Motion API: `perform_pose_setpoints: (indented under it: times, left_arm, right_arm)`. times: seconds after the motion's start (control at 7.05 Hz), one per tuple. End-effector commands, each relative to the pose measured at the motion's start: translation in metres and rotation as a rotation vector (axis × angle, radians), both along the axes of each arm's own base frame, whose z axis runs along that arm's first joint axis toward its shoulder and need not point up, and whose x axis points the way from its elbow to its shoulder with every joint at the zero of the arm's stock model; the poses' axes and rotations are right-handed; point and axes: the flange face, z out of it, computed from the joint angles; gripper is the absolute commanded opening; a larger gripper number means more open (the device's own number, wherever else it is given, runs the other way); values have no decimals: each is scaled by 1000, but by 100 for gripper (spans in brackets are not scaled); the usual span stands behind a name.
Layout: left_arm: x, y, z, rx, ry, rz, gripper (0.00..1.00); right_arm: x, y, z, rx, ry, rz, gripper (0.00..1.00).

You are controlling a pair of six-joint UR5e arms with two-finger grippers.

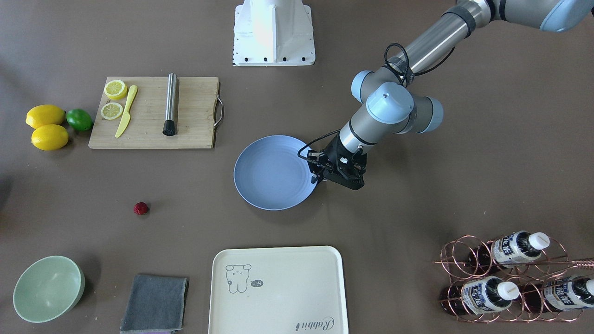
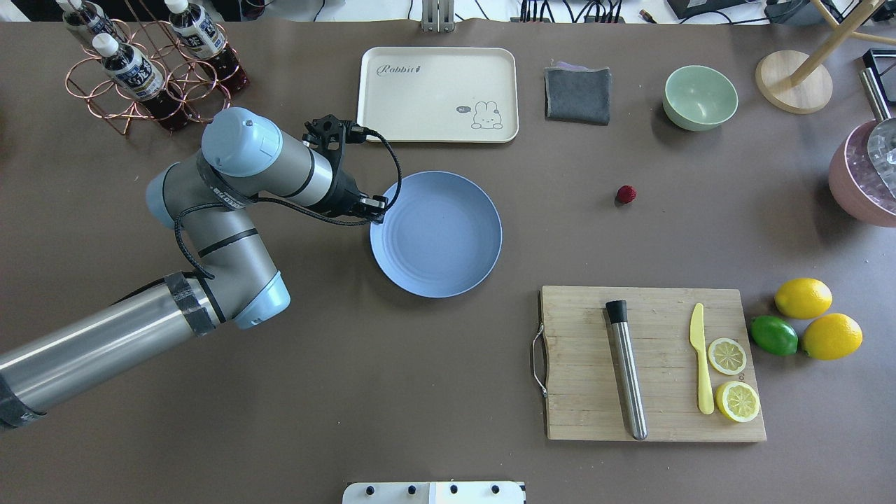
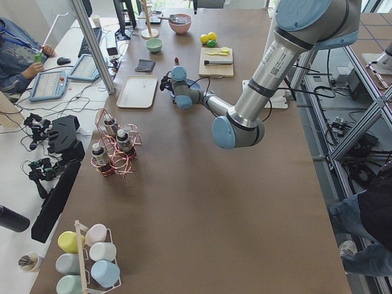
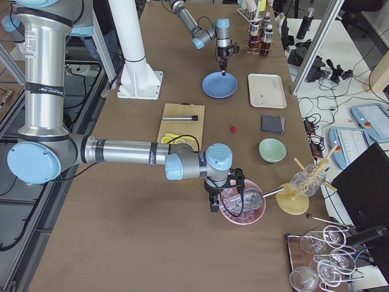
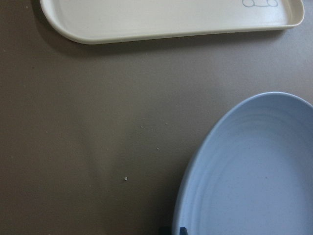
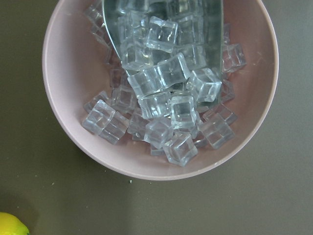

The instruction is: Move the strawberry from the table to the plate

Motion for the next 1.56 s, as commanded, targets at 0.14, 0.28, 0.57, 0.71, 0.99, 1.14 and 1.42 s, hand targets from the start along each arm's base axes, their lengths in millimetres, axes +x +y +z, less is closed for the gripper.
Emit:
perform_pose_setpoints:
  times: [0.14,0.28,0.57,0.71,0.99,1.14,1.42]
  left_arm:
    - [-6,-2,-3,11,7,-7,97]
    - [-27,-18,2,7,3,-38,97]
    - [-106,-44,44,-11,-10,-59,97]
    - [-160,-66,67,17,-23,-44,98]
    - [-264,-99,109,87,-79,-26,98]
    - [-325,-113,133,135,-141,-6,98]
    - [-431,-123,174,202,-262,36,98]
  right_arm:
    - [0,0,0,0,1,0,100]
    - [0,0,-2,6,1,-1,100]
    - [-1,-6,-11,117,-12,0,100]
    - [-3,-10,-20,182,-15,-3,100]
    - [-5,-18,-32,231,-18,-6,100]
    - [-5,-19,-33,233,-18,-6,100]
    - [-5,-19,-34,234,-20,-6,100]
